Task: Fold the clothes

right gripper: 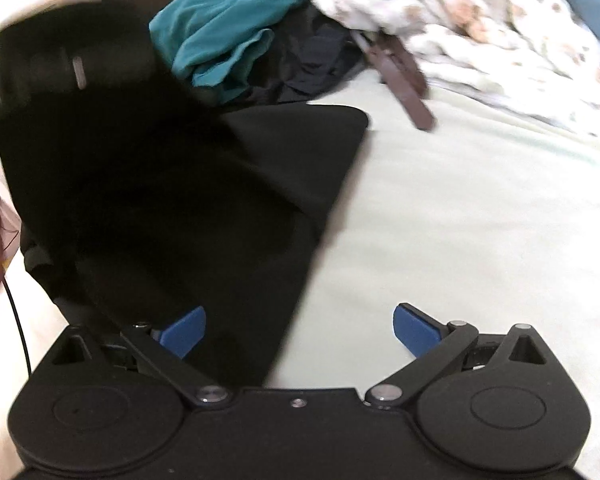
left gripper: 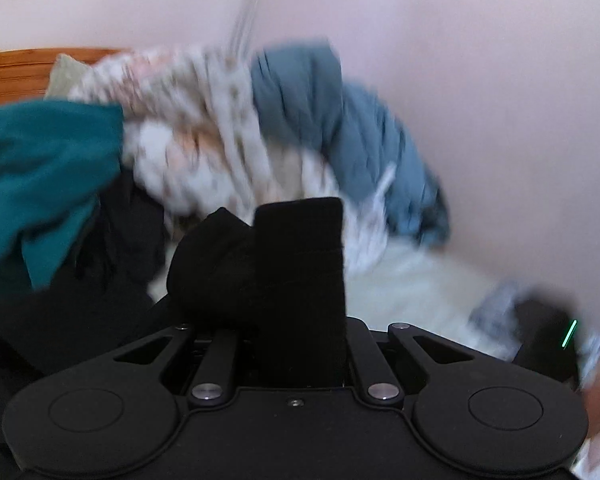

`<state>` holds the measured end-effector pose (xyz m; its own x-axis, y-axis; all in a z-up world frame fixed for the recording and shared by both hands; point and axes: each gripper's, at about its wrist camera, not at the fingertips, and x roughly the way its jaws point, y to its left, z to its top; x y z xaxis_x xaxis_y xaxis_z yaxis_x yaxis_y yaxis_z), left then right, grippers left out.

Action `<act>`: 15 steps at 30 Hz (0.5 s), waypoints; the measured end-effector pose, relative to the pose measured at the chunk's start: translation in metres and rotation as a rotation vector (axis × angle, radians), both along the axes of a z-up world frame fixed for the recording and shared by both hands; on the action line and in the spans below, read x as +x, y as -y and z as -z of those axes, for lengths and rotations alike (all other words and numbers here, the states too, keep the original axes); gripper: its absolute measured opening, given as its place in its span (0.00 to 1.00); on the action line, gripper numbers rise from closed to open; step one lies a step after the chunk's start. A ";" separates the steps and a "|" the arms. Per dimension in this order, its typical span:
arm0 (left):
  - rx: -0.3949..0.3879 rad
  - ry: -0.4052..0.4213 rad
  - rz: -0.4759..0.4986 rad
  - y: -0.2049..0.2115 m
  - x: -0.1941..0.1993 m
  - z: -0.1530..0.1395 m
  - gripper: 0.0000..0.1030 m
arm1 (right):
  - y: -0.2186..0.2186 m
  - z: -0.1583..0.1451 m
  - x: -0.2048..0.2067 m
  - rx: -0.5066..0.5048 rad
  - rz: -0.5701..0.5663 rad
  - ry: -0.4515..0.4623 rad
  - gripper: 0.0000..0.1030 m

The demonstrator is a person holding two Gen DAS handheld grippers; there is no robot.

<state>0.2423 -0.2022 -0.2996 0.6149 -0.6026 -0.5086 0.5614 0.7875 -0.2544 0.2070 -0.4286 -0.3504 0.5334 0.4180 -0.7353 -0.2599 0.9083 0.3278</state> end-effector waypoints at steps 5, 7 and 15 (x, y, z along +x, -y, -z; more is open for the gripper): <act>0.061 -0.132 -0.055 0.002 -0.002 0.044 0.11 | 0.013 0.003 -0.003 -0.001 0.016 -0.011 0.99; 0.078 -0.184 -0.066 0.001 0.000 0.059 0.12 | 0.016 0.004 -0.004 -0.002 0.016 -0.013 0.99; 0.062 -0.280 -0.059 0.007 -0.011 0.059 0.51 | 0.018 0.008 -0.004 -0.002 0.026 -0.024 0.99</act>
<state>0.2317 -0.2087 -0.3585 0.4780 -0.5329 -0.6982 0.4290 0.8353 -0.3439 0.2026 -0.4468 -0.3589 0.5259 0.4030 -0.7490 -0.2284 0.9152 0.3320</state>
